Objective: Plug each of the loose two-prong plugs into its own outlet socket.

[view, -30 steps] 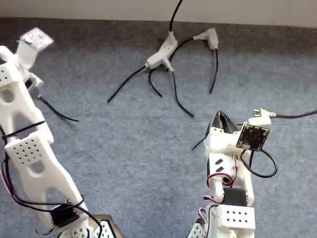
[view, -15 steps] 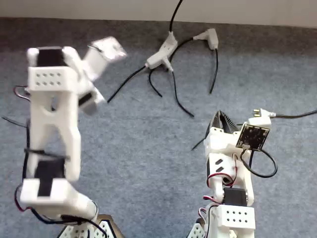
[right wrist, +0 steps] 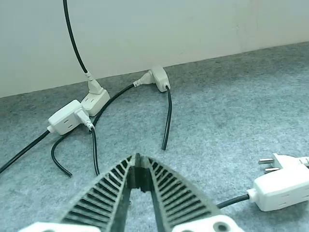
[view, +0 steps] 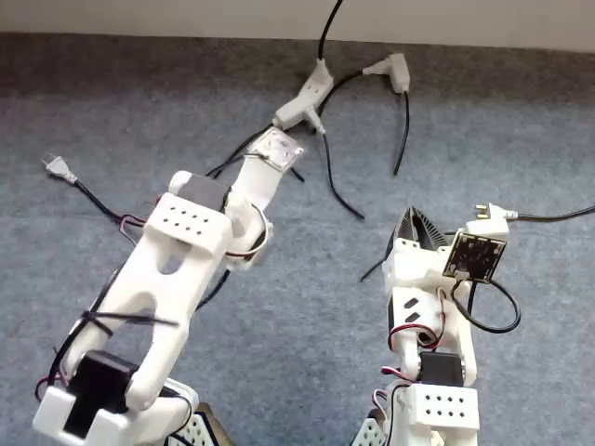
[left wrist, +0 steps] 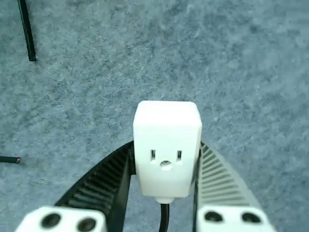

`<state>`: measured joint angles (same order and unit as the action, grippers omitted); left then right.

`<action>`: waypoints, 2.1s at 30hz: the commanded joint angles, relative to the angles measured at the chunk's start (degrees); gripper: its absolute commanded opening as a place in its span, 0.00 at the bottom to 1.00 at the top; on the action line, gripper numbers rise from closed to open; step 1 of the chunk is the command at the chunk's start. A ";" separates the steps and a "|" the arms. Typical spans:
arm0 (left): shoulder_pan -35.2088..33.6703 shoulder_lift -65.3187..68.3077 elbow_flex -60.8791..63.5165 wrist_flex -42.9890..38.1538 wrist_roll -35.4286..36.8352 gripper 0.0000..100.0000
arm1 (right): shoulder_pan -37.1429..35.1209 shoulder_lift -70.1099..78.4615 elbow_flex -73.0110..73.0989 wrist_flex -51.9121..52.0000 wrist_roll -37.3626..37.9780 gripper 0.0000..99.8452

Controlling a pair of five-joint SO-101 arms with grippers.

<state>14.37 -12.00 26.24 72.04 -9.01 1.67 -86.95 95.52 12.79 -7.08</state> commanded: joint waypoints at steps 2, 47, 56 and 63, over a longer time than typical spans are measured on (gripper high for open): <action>1.01 4.70 2.42 -8.09 10.90 0.04 | -0.40 -0.92 7.87 0.04 0.53 0.01; -9.10 13.67 -2.77 -4.66 18.46 0.27 | -2.15 -0.92 7.87 0.13 0.70 0.01; -4.97 13.67 -1.45 -5.89 18.64 0.27 | -2.15 -0.92 7.87 0.13 0.70 0.01; -0.40 13.76 -1.36 -5.71 18.73 0.27 | -2.15 -0.92 7.87 0.13 0.70 0.01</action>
<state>11.65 2.15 25.10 66.59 9.98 -0.09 -86.95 95.52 12.79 -7.08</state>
